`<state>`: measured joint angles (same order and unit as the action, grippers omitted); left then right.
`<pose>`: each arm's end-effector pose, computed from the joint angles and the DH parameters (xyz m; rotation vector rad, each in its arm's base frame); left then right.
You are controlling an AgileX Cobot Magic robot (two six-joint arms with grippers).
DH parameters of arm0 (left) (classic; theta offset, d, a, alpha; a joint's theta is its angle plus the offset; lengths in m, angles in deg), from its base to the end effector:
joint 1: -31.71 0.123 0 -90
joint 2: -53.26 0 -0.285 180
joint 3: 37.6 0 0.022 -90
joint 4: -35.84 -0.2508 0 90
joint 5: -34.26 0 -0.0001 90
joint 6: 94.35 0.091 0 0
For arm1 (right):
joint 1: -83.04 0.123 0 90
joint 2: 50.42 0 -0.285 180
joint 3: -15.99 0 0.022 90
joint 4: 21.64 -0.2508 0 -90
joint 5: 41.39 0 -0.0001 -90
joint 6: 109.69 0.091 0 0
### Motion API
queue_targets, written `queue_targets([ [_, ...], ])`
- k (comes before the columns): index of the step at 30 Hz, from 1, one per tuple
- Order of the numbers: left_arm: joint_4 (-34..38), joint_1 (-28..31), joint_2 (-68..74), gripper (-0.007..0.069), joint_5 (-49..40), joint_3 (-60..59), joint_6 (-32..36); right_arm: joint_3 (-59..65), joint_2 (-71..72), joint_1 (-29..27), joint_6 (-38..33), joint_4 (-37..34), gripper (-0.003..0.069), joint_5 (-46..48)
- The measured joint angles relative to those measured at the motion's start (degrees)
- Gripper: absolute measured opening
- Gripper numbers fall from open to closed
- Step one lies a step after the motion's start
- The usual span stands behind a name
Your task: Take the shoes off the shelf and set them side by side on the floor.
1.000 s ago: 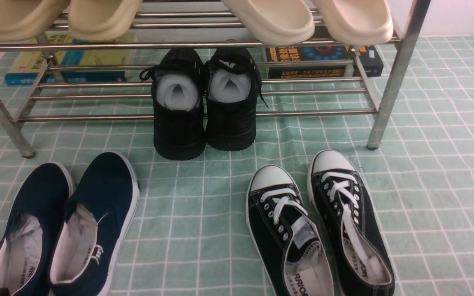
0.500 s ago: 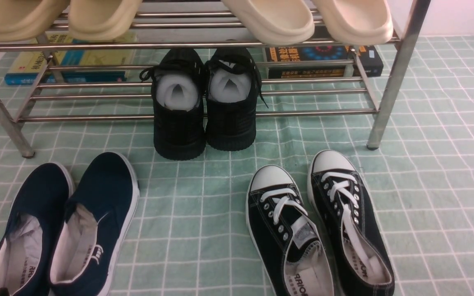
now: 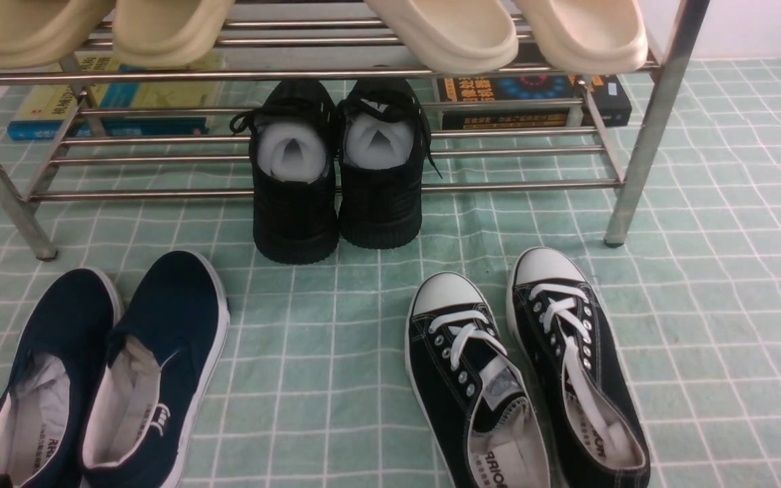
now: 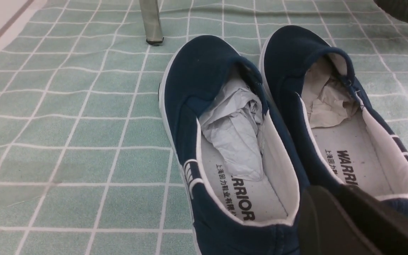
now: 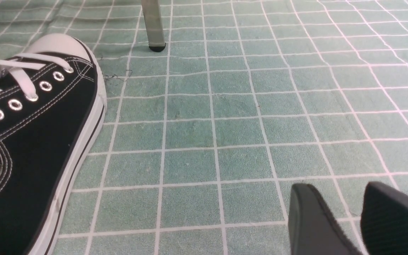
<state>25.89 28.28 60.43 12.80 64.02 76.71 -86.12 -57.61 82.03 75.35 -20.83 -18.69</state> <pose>0.0528 0.0026 0.1737 0.0173 1.8619 0.0215 0.0518 -0.0014 0.1742 0.0908 1.8790 0.0342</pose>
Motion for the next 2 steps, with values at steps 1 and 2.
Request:
queue_targets([
  [1, 0.0, 0.0, 0.0, 0.0092, 0.0, 0.0, 0.0, 0.0, 0.0, 0.0, 0.0, 0.0, 0.024, 0.0],
  [2, 0.0, 0.0, 0.0, 0.0094, 0.0, 0.0, 0.0, 0.0, 0.0, 0.0, 0.0, 0.0, 0.024, 0.0],
])
